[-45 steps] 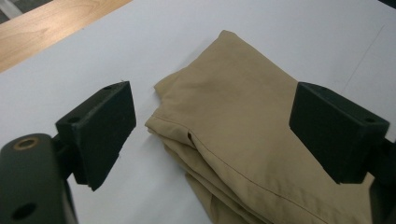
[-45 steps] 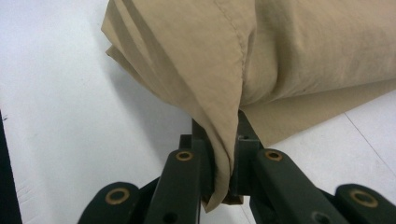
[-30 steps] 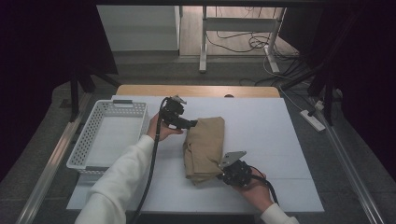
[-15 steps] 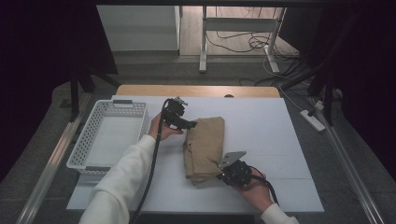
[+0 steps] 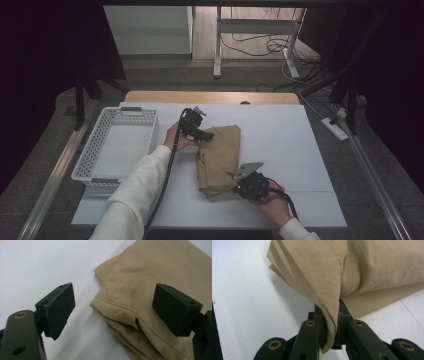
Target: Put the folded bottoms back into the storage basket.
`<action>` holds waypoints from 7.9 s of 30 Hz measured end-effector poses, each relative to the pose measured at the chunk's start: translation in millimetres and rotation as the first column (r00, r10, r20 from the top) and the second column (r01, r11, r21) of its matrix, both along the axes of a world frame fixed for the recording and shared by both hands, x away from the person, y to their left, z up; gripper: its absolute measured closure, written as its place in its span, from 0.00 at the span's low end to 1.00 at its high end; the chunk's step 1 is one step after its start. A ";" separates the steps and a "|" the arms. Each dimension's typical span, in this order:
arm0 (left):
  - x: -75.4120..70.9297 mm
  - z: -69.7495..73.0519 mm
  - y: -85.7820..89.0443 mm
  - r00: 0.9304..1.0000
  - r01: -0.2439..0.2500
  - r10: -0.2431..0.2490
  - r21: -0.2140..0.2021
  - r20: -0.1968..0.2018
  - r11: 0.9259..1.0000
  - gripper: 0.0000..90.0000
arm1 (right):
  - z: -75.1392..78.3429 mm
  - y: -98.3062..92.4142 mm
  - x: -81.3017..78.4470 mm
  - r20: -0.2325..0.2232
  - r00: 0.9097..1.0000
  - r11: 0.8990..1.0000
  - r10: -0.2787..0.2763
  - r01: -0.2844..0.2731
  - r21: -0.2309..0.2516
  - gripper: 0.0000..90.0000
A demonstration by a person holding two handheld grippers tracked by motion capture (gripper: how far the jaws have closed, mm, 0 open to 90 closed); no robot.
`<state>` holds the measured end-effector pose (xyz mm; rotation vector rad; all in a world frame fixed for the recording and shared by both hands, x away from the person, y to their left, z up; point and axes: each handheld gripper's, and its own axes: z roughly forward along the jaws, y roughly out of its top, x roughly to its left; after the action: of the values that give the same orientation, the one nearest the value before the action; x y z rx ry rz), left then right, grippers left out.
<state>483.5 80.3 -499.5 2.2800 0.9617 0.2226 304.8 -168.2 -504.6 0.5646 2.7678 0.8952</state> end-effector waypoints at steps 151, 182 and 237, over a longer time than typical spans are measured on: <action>-27.0 87.2 16.0 0.982 0.170 -0.152 -0.187 0.108 0.968 0.85 | 47.5 -10.5 -5.3 0.083 0.996 0.949 -0.045 0.017 0.316 0.93; -42.1 112.3 56.3 0.985 0.119 -0.092 -0.185 0.148 0.976 0.85 | 62.7 19.1 4.3 0.105 0.995 0.933 -0.004 -0.034 0.358 0.93; -57.2 131.7 110.5 0.984 0.053 -0.017 -0.202 0.179 0.978 0.85 | 75.3 62.2 12.5 0.131 0.989 0.916 0.062 -0.109 0.387 0.93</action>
<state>426.3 190.8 -367.8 2.0484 0.8131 0.2909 317.3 -106.0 -429.3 0.4317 2.5321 1.4740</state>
